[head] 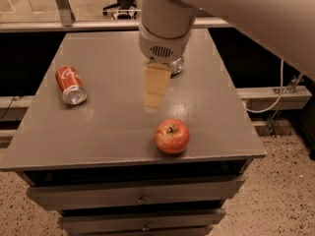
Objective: Pick coke can
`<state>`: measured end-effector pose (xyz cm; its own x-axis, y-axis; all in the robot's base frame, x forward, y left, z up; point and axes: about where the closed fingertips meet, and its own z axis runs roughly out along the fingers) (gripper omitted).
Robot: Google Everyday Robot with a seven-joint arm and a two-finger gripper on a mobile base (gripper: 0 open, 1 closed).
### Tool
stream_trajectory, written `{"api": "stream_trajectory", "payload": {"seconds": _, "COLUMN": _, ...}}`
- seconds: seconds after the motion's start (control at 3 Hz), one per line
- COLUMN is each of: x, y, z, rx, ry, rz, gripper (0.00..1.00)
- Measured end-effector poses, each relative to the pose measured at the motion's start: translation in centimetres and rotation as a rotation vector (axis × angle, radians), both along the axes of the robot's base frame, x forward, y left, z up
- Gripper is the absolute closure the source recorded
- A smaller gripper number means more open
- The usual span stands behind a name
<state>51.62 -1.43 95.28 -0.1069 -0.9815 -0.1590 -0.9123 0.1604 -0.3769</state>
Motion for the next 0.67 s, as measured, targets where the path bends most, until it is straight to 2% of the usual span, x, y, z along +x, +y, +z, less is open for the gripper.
{"api": "stream_trajectory", "payload": {"seconds": 0.33, "x": 1.9, "y": 3.8, "z": 0.3, "rx": 0.069, "ry": 0.038, "rz": -0.034, "gripper": 0.00}}
{"api": "stream_trajectory", "payload": {"seconds": 0.67, "x": 4.7, "y": 9.6, "z": 0.6, "rx": 0.166, "ry": 0.107, "rz": -0.085, "gripper": 0.00}}
